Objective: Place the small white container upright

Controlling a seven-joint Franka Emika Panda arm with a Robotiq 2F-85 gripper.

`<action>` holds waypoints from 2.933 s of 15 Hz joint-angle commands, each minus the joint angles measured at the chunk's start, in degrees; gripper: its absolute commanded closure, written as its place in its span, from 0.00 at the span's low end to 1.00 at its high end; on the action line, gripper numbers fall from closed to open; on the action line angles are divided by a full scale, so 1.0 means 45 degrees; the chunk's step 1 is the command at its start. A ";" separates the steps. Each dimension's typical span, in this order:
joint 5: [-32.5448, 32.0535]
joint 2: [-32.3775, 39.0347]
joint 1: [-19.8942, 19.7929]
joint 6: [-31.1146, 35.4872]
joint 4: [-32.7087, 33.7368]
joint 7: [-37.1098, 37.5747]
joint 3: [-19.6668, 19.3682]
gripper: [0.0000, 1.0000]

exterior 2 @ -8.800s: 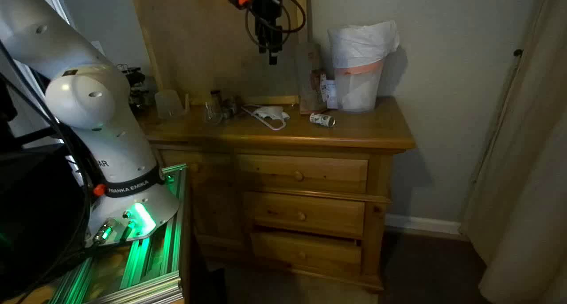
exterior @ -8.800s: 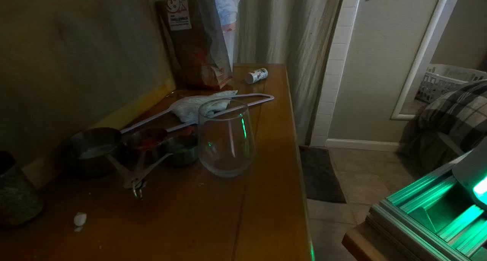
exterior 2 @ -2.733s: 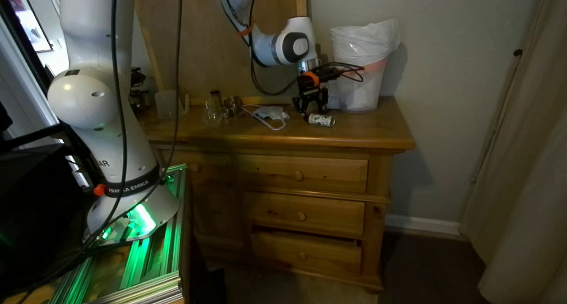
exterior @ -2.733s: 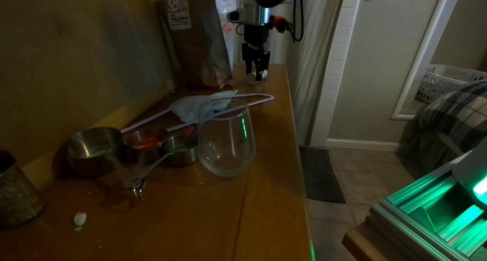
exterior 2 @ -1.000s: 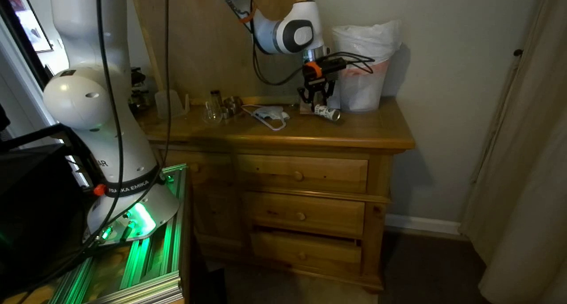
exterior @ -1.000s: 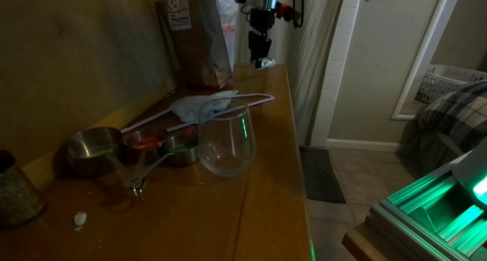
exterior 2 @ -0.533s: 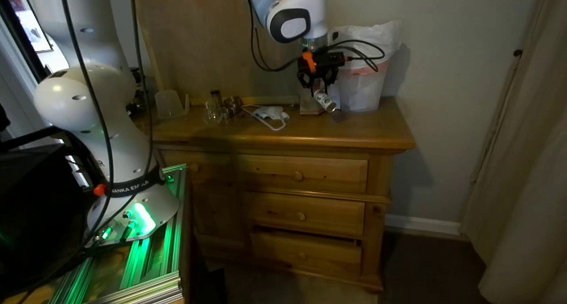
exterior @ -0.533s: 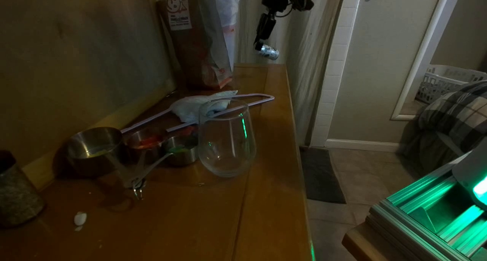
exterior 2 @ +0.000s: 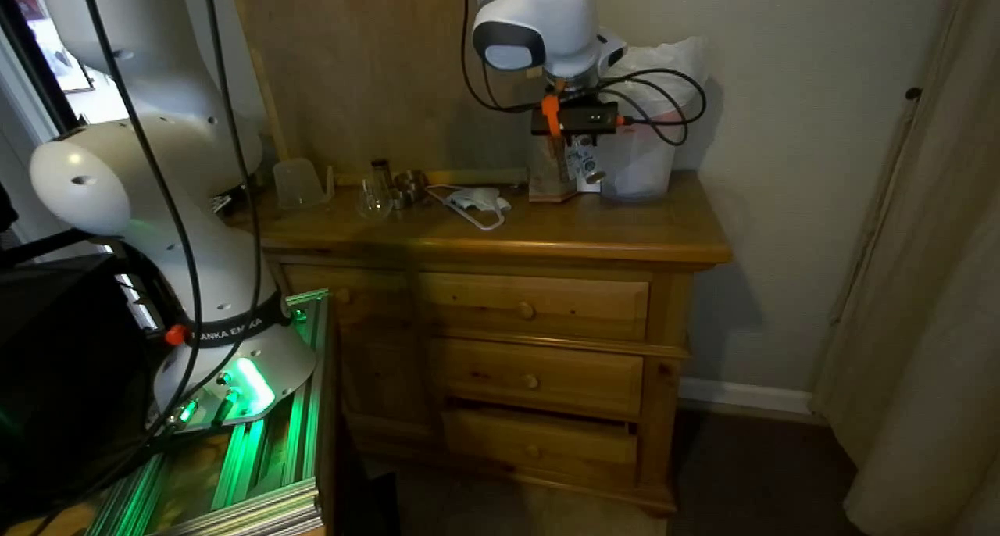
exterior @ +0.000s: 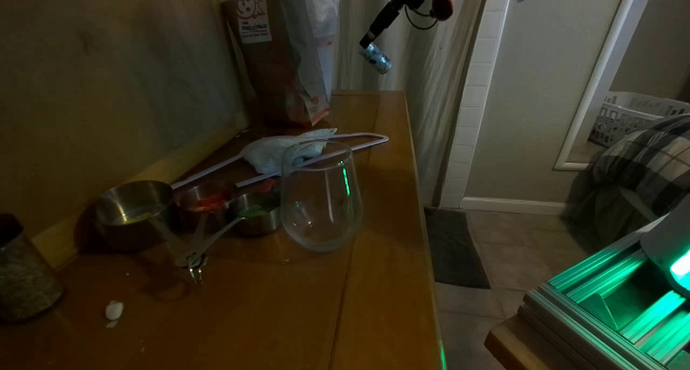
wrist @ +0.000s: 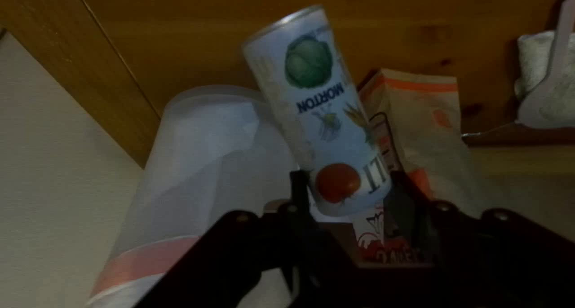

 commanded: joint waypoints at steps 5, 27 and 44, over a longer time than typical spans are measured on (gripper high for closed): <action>0.6308 0.0283 0.1815 -0.2086 -0.0571 -0.4373 -0.3376 0.77; 0.9624 0.1786 0.3788 -0.8040 -0.0487 -0.6393 -0.8020 0.77; 1.2200 0.3920 0.3741 -0.9782 -0.0199 -0.8459 -0.8852 0.77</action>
